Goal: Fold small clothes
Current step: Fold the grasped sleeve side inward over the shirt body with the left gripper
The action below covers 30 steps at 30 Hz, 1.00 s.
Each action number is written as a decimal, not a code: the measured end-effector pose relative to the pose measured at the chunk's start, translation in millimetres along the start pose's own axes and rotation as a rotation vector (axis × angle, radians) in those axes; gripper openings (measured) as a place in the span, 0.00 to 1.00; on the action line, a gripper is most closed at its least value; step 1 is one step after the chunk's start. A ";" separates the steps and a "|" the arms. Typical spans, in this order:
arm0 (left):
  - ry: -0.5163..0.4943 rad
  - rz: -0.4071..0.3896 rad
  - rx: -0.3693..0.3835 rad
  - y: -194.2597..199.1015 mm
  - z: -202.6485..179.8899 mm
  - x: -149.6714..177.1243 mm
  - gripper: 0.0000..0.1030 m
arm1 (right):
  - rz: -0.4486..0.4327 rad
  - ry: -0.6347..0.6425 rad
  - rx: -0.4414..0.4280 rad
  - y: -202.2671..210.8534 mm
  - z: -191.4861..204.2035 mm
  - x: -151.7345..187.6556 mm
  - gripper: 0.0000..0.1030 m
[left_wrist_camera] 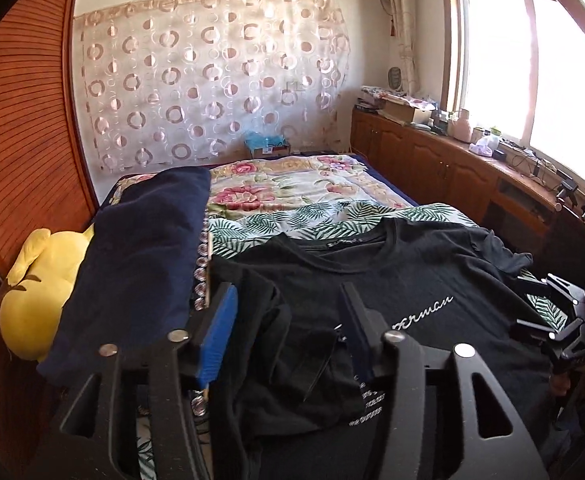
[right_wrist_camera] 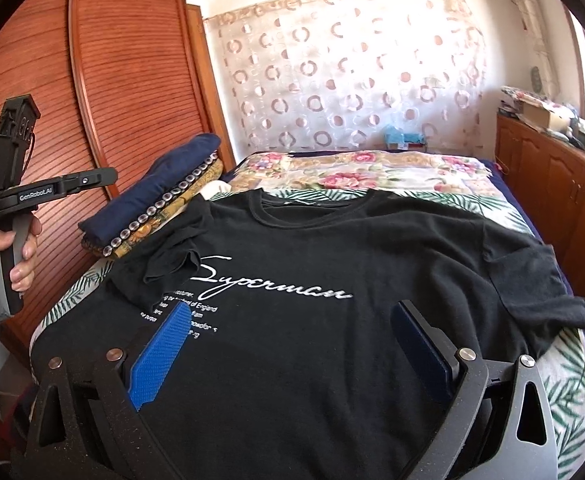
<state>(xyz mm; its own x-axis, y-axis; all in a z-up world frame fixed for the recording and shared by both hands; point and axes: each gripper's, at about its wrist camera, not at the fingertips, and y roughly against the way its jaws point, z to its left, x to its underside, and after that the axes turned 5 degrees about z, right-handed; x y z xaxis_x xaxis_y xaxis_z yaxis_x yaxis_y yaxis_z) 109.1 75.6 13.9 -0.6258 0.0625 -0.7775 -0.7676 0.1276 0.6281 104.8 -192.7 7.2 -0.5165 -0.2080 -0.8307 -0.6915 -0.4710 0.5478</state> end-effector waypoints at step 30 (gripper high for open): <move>0.144 -0.021 -0.094 39.3 43.4 86.4 0.79 | 0.334 0.391 -0.283 -207.6 168.3 -76.8 0.20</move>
<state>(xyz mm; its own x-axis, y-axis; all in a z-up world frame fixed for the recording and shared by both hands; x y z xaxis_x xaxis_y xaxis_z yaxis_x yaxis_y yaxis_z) 30.8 129.0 -30.0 -0.6179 -0.0821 -0.7820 -0.7859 0.0336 0.6175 203.0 65.4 -26.1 -0.4214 -0.6596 -0.6224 -0.3335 -0.5255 0.7827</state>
